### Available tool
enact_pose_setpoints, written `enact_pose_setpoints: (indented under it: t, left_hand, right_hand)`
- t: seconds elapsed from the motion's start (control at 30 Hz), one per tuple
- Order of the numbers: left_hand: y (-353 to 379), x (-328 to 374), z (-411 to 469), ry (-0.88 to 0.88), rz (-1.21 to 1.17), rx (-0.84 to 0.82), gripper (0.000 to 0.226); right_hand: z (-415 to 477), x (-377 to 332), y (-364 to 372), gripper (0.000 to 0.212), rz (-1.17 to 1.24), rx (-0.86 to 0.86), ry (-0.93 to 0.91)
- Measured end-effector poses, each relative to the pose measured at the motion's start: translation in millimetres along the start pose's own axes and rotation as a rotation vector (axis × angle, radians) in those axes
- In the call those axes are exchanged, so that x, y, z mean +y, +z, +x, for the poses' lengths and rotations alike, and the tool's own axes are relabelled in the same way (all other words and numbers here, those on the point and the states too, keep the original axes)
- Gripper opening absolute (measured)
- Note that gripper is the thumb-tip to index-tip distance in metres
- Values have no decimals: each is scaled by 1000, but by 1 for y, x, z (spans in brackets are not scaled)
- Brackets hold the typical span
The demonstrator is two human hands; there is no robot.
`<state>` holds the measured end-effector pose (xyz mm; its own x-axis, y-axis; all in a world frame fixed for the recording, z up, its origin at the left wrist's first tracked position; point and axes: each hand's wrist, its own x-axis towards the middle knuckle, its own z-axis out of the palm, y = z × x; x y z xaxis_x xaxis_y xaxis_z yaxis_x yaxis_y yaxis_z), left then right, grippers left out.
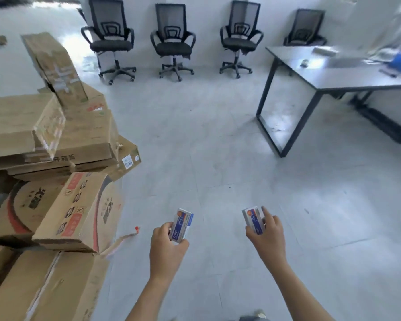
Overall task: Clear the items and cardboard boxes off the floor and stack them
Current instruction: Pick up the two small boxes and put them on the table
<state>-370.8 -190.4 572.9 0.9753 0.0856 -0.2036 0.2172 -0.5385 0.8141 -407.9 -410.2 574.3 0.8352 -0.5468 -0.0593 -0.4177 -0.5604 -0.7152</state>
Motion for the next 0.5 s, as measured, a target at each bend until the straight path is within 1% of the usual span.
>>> enact_pose_setpoints:
  t: [0.13, 0.3, 0.5]
  left_hand:
    - [67, 53, -9, 61, 19, -88, 28]
    - [166, 119, -41, 114, -11, -211, 24]
    - [262, 168, -84, 158, 25, -347, 23]
  right_hand:
    - [13, 60, -60, 64, 49, 143, 101]
    - [31, 138, -137, 59, 48, 269, 160]
    - [32, 214, -209, 58, 42, 348, 254]
